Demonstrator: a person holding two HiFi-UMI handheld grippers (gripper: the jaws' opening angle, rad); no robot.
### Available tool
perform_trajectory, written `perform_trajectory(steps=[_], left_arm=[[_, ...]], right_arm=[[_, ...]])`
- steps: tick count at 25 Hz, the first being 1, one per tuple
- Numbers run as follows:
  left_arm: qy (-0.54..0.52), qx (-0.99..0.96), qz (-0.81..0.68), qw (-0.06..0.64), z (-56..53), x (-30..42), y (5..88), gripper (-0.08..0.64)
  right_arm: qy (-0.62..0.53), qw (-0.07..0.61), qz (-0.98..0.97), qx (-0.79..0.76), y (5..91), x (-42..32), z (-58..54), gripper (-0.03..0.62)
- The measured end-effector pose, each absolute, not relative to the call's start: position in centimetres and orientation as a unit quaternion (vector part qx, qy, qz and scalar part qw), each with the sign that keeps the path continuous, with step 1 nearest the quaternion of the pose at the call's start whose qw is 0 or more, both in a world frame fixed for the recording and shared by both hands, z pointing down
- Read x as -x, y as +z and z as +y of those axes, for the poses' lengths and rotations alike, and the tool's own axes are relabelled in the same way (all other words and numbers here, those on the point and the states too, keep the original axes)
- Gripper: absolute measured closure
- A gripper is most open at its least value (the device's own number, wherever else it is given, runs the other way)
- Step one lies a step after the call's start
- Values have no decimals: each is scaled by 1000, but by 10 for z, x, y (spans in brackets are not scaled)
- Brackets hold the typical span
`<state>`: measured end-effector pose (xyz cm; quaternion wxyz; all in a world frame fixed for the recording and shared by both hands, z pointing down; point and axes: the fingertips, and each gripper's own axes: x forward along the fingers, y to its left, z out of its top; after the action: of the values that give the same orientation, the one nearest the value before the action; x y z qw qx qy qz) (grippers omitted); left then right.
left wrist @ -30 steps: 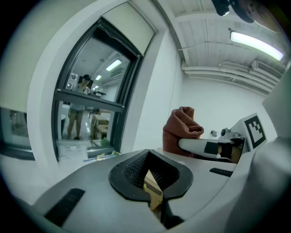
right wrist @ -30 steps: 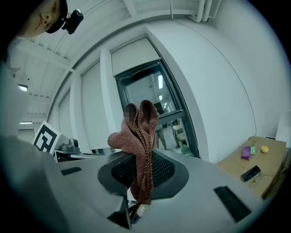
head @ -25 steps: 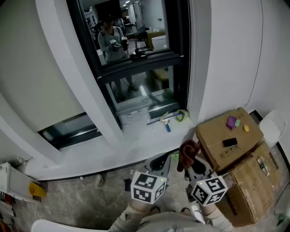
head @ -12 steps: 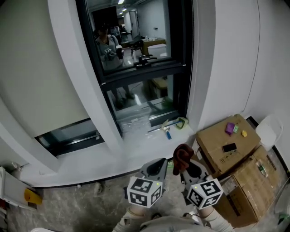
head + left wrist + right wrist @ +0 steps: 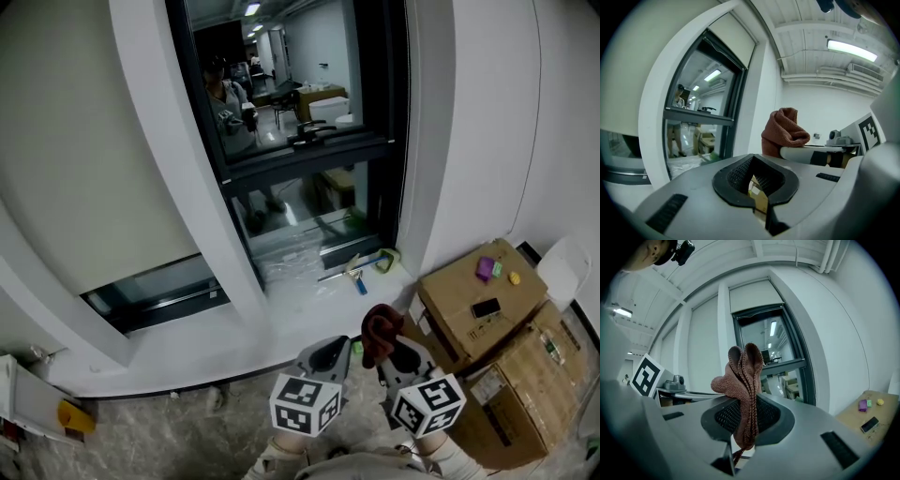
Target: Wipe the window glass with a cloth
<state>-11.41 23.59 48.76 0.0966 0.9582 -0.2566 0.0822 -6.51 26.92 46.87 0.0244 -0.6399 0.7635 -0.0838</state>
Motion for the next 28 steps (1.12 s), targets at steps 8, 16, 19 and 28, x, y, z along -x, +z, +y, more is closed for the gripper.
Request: perform_trajectory(steps=[8, 16, 19, 28], left_arm=[[76, -956, -263, 104, 222, 144, 491, 555], [77, -953, -272, 105, 189, 146, 489, 555], [77, -951, -279, 105, 172, 141, 492, 555], [74, -944, -300, 111, 95, 101, 499, 555]], right_arm=[[-87, 10, 776, 625, 474, 102, 257, 542], [-77, 4, 780, 621, 468, 104, 225, 541], [-78, 7, 781, 620, 472, 95, 208, 543], [-67, -2, 782, 619, 474, 39, 131, 541]])
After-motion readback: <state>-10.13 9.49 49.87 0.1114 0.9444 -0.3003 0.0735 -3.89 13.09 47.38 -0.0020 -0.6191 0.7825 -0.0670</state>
